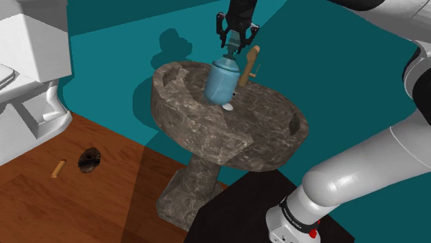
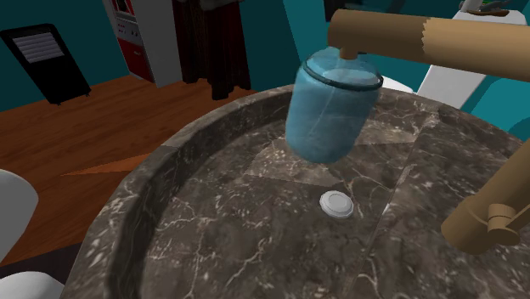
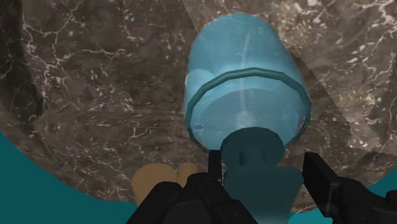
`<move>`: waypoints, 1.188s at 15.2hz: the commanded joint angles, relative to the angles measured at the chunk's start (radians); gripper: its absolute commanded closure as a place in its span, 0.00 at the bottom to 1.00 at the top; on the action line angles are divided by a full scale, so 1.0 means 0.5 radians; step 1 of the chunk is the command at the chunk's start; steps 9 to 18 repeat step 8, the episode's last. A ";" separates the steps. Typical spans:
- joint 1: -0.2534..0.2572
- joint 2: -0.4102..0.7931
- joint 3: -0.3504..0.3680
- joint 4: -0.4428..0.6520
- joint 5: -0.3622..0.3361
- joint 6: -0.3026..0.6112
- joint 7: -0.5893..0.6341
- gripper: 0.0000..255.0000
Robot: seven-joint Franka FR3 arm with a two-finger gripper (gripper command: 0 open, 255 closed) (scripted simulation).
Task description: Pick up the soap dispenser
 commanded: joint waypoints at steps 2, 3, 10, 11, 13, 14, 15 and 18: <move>-0.005 0.037 0.006 0.127 -0.015 -0.090 -0.015 1.00; -0.005 0.051 0.010 0.168 -0.021 -0.119 -0.018 1.00; -0.006 0.097 0.023 0.304 -0.041 -0.213 -0.025 1.00; -0.006 0.097 0.023 0.304 -0.041 -0.213 -0.025 1.00; -0.006 0.097 0.023 0.304 -0.041 -0.213 -0.025 1.00; -0.006 0.097 0.023 0.304 -0.041 -0.213 -0.025 1.00; -0.006 0.097 0.023 0.304 -0.041 -0.213 -0.025 1.00; -0.006 0.097 0.023 0.304 -0.041 -0.213 -0.025 1.00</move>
